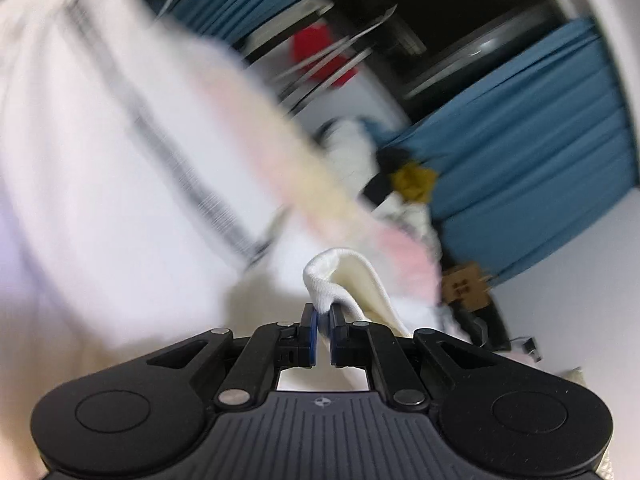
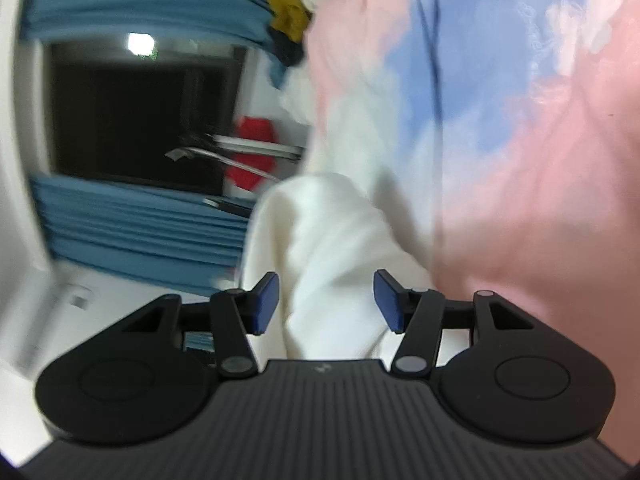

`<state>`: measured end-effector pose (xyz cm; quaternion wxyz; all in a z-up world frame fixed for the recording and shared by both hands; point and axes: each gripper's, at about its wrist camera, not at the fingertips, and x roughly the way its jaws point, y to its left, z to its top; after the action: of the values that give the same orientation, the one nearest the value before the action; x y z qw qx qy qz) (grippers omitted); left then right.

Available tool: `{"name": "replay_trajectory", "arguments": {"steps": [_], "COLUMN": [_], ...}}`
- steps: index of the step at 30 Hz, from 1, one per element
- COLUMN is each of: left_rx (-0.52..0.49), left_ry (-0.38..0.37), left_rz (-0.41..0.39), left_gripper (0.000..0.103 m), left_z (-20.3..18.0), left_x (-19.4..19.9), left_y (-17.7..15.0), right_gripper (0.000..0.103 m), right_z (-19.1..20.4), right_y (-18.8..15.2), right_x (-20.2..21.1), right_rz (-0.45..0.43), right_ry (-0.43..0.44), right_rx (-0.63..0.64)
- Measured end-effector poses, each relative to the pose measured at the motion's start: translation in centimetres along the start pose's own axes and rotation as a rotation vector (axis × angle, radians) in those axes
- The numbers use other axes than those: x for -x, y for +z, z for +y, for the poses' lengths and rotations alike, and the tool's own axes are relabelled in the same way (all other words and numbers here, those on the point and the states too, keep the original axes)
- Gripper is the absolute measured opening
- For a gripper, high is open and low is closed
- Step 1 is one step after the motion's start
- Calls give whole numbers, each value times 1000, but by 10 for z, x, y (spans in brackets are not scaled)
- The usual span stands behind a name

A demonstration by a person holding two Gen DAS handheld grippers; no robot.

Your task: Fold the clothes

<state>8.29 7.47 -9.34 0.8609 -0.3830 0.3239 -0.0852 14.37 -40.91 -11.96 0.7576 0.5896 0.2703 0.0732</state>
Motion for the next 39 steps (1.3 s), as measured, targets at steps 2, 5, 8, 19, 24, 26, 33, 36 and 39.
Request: {"name": "replay_trajectory", "arguments": {"steps": [2,5,8,19,24,26,33,36,39], "left_rx": [-16,-100,-217,-846,-1169,-1284,-1547,-1568,-1436], "left_ry": [12,25,51,25,97,154,137,145,83], "left_rz": [50,81,47,25,156,138,91,157,157], "left_gripper": [8,16,42,65,66,68,73,48,21], "left_z": [10,10,-7,-132,-155,-162,-186,-187,-192], "left_x": [-7,-7,7,12,-37,-58,-97,-129,-132], "left_y": [-5,-7,-7,-73,-109,-117,-142,-145,-122], "right_gripper": [55,55,55,56,56,56,56,56,56], "right_z": [2,6,5,9,7,6,4,5,8], "right_y": [-2,-5,-14,-27,-25,-24,-24,-23,-24], "right_x": [-2,-10,-11,-10,-8,-8,-8,-8,-8], "right_rz": [-10,1,4,5,13,16,16,12,3], "right_ry": [-85,-177,-227,-301,-291,-287,-280,-282,-290], "right_rx": [55,128,191,322,299,286,259,266,301]}}
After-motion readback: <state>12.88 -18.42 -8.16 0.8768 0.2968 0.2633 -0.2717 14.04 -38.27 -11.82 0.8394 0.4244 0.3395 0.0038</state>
